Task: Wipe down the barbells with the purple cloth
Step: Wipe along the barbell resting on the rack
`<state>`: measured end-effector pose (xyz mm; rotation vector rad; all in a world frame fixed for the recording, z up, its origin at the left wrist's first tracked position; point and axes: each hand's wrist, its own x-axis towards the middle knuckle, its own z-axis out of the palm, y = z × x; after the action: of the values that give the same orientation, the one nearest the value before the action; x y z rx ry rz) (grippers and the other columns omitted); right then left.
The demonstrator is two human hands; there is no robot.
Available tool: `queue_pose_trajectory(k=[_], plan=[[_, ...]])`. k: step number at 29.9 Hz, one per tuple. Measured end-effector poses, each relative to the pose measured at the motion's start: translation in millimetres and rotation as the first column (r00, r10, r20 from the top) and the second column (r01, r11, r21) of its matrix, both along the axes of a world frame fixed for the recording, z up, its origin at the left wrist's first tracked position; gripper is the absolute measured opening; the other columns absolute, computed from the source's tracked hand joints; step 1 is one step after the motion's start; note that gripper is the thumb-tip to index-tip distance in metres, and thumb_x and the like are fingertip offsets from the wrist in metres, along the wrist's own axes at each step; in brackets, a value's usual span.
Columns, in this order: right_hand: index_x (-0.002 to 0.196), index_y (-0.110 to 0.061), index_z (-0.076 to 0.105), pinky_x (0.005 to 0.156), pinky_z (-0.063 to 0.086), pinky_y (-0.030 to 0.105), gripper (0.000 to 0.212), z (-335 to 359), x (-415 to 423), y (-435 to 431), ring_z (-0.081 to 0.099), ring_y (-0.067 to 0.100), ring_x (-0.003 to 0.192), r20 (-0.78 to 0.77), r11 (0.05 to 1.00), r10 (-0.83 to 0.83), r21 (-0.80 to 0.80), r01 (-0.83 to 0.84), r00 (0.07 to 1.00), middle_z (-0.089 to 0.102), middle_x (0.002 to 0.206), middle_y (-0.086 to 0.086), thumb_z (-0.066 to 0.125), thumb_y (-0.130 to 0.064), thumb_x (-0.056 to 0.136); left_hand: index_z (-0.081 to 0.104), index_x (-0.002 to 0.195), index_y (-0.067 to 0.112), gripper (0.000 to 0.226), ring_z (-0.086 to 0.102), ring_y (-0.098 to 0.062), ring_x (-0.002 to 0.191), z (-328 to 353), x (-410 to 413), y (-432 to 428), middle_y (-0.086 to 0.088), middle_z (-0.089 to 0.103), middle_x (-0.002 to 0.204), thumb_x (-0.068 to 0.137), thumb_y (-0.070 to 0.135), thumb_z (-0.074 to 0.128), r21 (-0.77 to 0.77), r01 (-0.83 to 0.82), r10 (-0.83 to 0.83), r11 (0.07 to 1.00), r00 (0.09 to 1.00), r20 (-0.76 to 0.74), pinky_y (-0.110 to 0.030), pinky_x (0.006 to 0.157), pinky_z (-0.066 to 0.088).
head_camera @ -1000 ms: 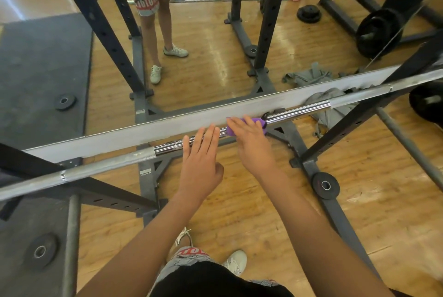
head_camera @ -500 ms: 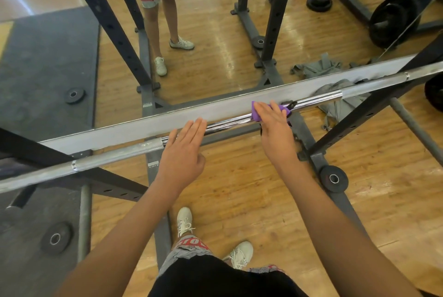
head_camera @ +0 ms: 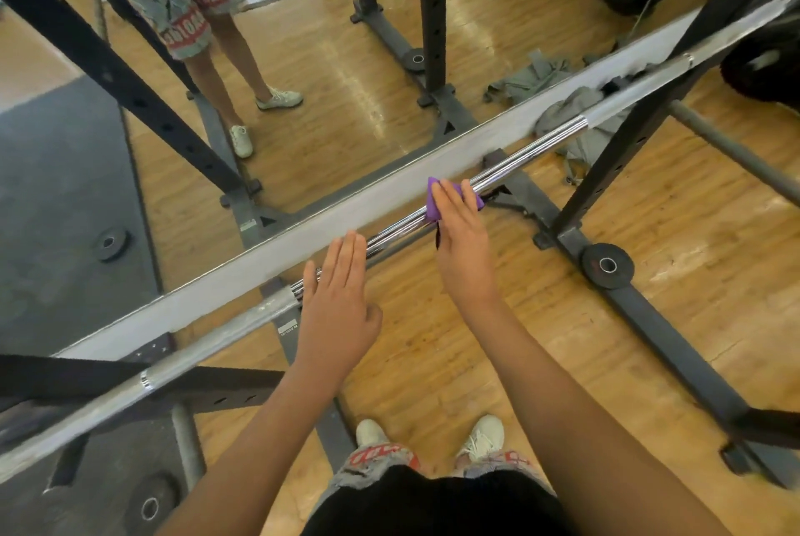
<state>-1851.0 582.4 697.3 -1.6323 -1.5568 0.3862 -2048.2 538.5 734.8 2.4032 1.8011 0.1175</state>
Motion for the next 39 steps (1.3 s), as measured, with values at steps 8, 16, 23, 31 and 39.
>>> queue_pose_trajectory(k=[8, 16, 23, 31, 39], plan=[[0.153, -0.008, 0.040, 0.123, 0.026, 0.042, 0.063, 8.8, -87.7, -17.7, 0.016, 0.027, 0.154, -0.214, 0.977, -0.207, 0.015, 0.215, 0.955, 0.039, 0.159, 0.004, 0.049, 0.014, 0.094, 0.006, 0.161, 0.010, 0.104, -0.005, -0.021, 0.156, -5.7, -3.6, 4.4, -0.007, 0.003, 0.169, 0.079, 0.023, 0.068, 0.008, 0.050, -0.050, 0.999, 0.998, -0.048, -0.051, 0.123, 0.002], [0.150, -0.008, 0.045, 0.122, 0.029, 0.041, 0.057, 4.9, -53.9, -1.4, 0.022, 0.023, 0.152, -0.220, 0.960, -0.269, 0.022, 0.281, 0.938, 0.045, 0.155, 0.005, 0.048, 0.013, 0.096, 0.005, 0.161, 0.009, 0.102, -0.006, -0.020, 0.156, -6.3, -13.9, 5.7, -0.006, 0.000, 0.170, 0.077, 0.021, 0.062, -0.002, 0.148, -0.148, 0.989, 0.988, -0.042, -0.049, 0.124, 0.001], [0.149, -0.007, 0.046, 0.124, 0.020, 0.030, 0.060, 4.5, -97.2, -12.4, 0.017, 0.024, 0.153, -0.234, 0.956, -0.276, 0.035, 0.291, 0.932, 0.042, 0.157, 0.005, 0.048, 0.016, 0.094, 0.007, 0.161, 0.008, 0.105, -0.003, -0.021, 0.156, -7.9, -23.0, 7.0, -0.008, 0.003, 0.169, 0.075, 0.019, 0.065, 0.011, 0.221, -0.220, 0.975, 0.975, -0.032, -0.047, 0.125, 0.004], [0.140, 0.000, 0.054, 0.124, 0.023, 0.040, 0.049, 16.2, -49.7, 4.1, 0.027, 0.012, 0.147, -0.138, 0.948, -0.315, -0.004, 0.317, 0.939, 0.054, 0.145, 0.018, 0.045, 0.016, 0.095, 0.010, 0.161, 0.006, 0.098, 0.001, -0.023, 0.156, -7.0, -34.5, 8.6, -0.010, 0.003, 0.169, 0.076, 0.020, 0.057, 0.028, 0.314, -0.311, 0.949, 0.947, -0.077, -0.044, 0.126, 0.000], [0.148, -0.012, 0.050, 0.121, 0.027, 0.031, 0.055, 5.7, -87.8, -13.7, 0.023, 0.027, 0.152, -0.074, 0.963, -0.268, -0.026, 0.267, 0.960, 0.045, 0.155, 0.005, 0.049, 0.009, 0.098, 0.010, 0.160, 0.006, 0.100, -0.001, -0.022, 0.156, -6.5, -34.6, 9.4, -0.009, 0.002, 0.169, 0.073, 0.018, 0.057, 0.019, 0.323, -0.322, 0.946, 0.946, -0.050, -0.041, 0.126, -0.004]])
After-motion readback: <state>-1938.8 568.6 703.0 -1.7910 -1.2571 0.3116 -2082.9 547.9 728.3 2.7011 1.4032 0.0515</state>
